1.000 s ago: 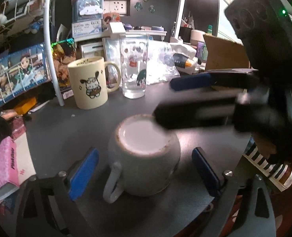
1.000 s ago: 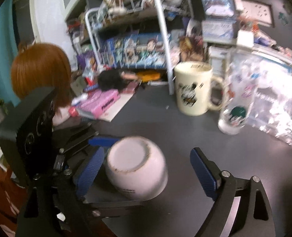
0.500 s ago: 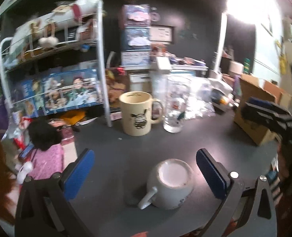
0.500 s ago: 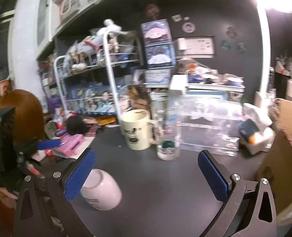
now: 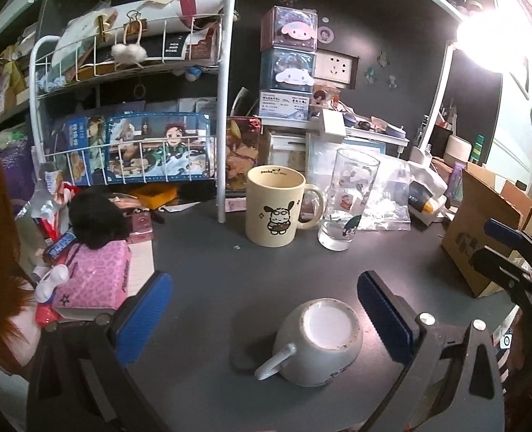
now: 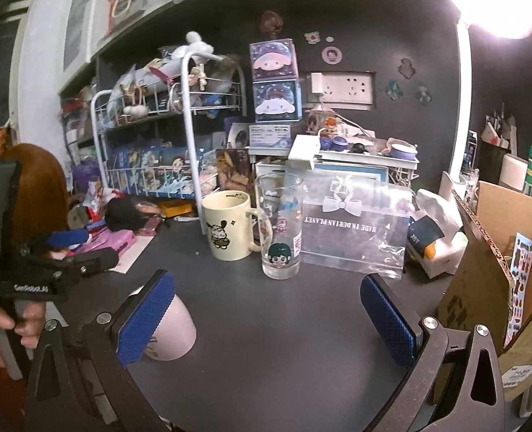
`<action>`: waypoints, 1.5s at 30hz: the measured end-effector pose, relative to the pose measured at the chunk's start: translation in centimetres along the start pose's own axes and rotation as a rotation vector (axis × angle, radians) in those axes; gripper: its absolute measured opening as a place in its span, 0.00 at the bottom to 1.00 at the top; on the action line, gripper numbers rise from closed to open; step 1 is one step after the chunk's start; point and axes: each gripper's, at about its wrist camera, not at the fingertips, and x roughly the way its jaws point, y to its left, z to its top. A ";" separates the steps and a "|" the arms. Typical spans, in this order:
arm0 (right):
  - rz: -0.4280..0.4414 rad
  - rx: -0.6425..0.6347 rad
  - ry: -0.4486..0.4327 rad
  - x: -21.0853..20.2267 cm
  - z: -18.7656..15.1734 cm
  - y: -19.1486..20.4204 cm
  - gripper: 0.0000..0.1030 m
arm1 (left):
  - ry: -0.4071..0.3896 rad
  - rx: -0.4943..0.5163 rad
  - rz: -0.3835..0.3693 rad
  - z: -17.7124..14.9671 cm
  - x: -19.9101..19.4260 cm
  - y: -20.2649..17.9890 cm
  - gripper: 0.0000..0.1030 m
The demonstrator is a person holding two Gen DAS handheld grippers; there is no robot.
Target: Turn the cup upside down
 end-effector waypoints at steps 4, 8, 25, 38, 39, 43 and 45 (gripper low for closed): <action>0.011 -0.002 -0.004 0.0 -0.1 0.3 1.00 | -0.003 0.000 -0.001 0.0 -0.1 0.0 0.99; 0.019 -0.011 -0.010 -0.2 -0.1 0.7 1.00 | -0.008 0.000 -0.006 0.0 -0.3 -0.1 0.99; 0.033 -0.017 -0.028 -0.5 0.1 0.9 1.00 | -0.026 0.000 0.009 0.3 -0.7 -0.1 0.99; 0.075 -0.025 -0.031 -0.4 0.0 1.4 1.00 | -0.037 -0.009 0.006 0.2 -1.0 0.0 0.99; 0.076 -0.026 -0.031 -0.5 -0.1 1.5 1.00 | -0.038 -0.010 0.005 0.2 -1.1 0.0 0.99; 0.084 -0.025 -0.034 -0.5 -0.2 1.5 1.00 | -0.038 -0.009 0.006 0.2 -1.0 0.0 0.99; 0.084 -0.025 -0.034 -0.5 -0.2 1.5 1.00 | -0.037 -0.011 0.004 0.2 -1.0 0.0 0.99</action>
